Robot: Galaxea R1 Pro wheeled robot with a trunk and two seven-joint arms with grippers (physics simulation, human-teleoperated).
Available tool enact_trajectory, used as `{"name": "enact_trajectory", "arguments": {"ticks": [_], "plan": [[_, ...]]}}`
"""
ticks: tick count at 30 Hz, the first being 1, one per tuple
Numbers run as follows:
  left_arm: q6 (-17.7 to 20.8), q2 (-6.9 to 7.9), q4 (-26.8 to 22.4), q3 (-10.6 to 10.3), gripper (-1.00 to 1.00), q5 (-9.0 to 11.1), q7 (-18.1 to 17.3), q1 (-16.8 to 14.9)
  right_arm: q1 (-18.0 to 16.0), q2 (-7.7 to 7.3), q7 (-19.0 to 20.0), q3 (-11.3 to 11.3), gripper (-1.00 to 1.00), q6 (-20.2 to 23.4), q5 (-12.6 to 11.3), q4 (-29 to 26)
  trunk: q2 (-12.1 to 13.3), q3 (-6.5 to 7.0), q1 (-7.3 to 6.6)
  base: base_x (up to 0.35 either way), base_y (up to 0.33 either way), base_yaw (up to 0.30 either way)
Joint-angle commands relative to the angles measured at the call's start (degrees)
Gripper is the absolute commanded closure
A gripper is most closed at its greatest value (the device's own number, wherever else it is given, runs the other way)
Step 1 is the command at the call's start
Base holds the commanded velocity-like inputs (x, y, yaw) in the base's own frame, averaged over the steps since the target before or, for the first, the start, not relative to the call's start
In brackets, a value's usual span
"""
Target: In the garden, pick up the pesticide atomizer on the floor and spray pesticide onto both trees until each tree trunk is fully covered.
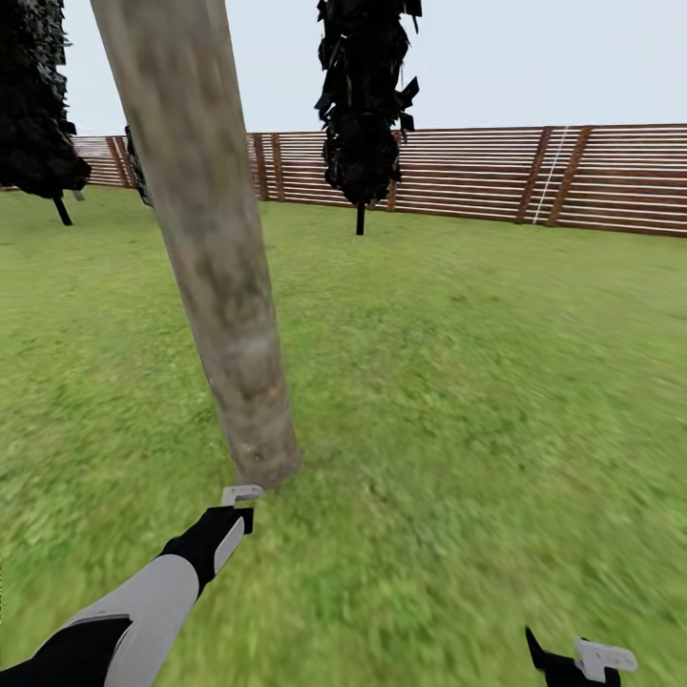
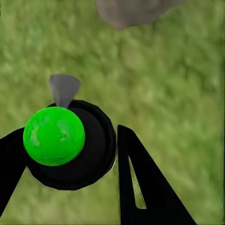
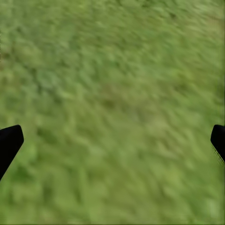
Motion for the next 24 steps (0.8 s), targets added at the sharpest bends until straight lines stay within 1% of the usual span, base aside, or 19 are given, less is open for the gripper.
{"name": "enact_trajectory", "arguments": {"ticks": [1,11,24], "plan": [[0.0,-0.03,0.0,0.0,1.0,0.0,0.0,0.0,0.0,0.0,0.0,0.0,-1.0,0.0,0.0,0.0,0.0,0.0,0.0,0.147,-0.266,0.25],[0.0,-0.1,0.0,0.0,1.0,-0.1,0.0,0.0,0.0,0.0,0.0,0.0,-1.0,0.0,0.0,0.0,0.0,0.0,0.0,0.098,-0.266,0.275],[-0.2,-0.15,0.0,0.0,1.0,0.0,0.0,0.0,0.0,0.0,0.0,0.0,-1.0,0.0,0.0,0.0,0.0,0.0,0.0,0.005,-0.272,0.276]]}}
